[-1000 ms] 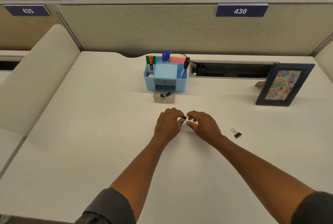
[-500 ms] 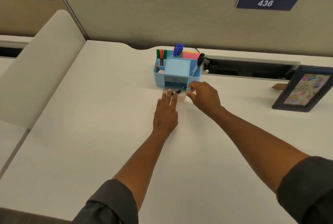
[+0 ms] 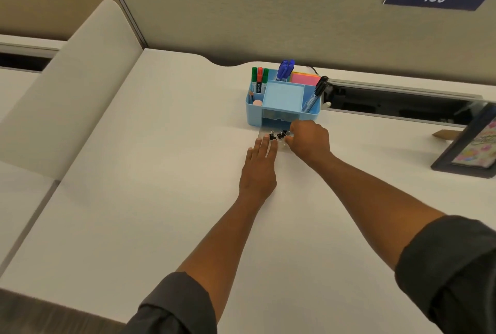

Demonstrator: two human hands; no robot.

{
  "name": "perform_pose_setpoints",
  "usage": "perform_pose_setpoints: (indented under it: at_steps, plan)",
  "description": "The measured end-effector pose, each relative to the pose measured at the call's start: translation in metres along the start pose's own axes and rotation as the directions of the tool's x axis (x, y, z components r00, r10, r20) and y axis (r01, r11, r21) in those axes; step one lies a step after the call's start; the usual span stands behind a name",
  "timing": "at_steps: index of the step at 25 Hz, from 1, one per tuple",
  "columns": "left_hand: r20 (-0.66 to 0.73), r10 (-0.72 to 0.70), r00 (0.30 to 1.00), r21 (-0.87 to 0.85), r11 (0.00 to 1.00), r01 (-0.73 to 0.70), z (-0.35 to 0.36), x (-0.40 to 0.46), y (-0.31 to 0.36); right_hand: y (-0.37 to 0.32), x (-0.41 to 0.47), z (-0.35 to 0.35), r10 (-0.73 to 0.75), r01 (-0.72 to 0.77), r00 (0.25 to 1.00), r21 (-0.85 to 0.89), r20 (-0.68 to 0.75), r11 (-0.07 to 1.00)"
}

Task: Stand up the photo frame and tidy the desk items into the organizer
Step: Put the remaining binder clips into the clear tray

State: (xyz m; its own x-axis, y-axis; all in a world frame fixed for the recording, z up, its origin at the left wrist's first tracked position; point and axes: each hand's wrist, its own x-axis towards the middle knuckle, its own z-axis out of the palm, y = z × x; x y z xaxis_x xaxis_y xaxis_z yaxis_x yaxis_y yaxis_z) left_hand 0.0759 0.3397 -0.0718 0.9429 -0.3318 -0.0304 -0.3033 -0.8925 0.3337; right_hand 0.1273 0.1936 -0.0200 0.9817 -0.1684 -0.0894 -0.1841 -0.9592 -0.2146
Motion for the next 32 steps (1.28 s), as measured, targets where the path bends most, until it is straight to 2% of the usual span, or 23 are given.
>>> perform_pose_setpoints:
  at_steps: [4, 12, 18, 24, 27, 32]
  plan:
    - [-0.004, 0.004, 1.000, -0.024, 1.000, -0.004, -0.003, 0.000, 0.001, 0.001, 0.006, 0.001, -0.004, 0.004, 0.999, -0.007, 0.039, 1.000]
    - [0.005, 0.012, 1.000, -0.017, 1.000, -0.012, -0.004, 0.003, 0.000, 0.014, -0.013, 0.004, -0.049, 0.051, 0.999, 0.191, -0.015, 0.980]
    - [0.013, -0.023, 1.000, 0.032, 0.999, 0.023, -0.010, 0.000, 0.010, 0.031, -0.050, 0.008, -0.024, 0.030, 0.999, 0.235, -0.028, 0.972]
    - [0.042, 0.026, 0.999, -0.041, 0.999, -0.024, -0.001, -0.016, 0.067, 0.081, -0.100, 0.001, 0.013, 0.008, 0.996, 0.245, -0.084, 0.970]
    - [0.079, 0.125, 0.989, -0.097, 0.988, -0.117, 0.012, -0.028, 0.103, 0.114, -0.128, 0.000, 0.032, -0.002, 0.993, 0.264, -0.110, 0.964]
    - [0.204, 0.201, 0.958, -0.198, 0.967, -0.161, 0.030, -0.046, 0.155, 0.170, -0.165, -0.005, 0.078, -0.040, 0.987, 0.261, -0.138, 0.964]
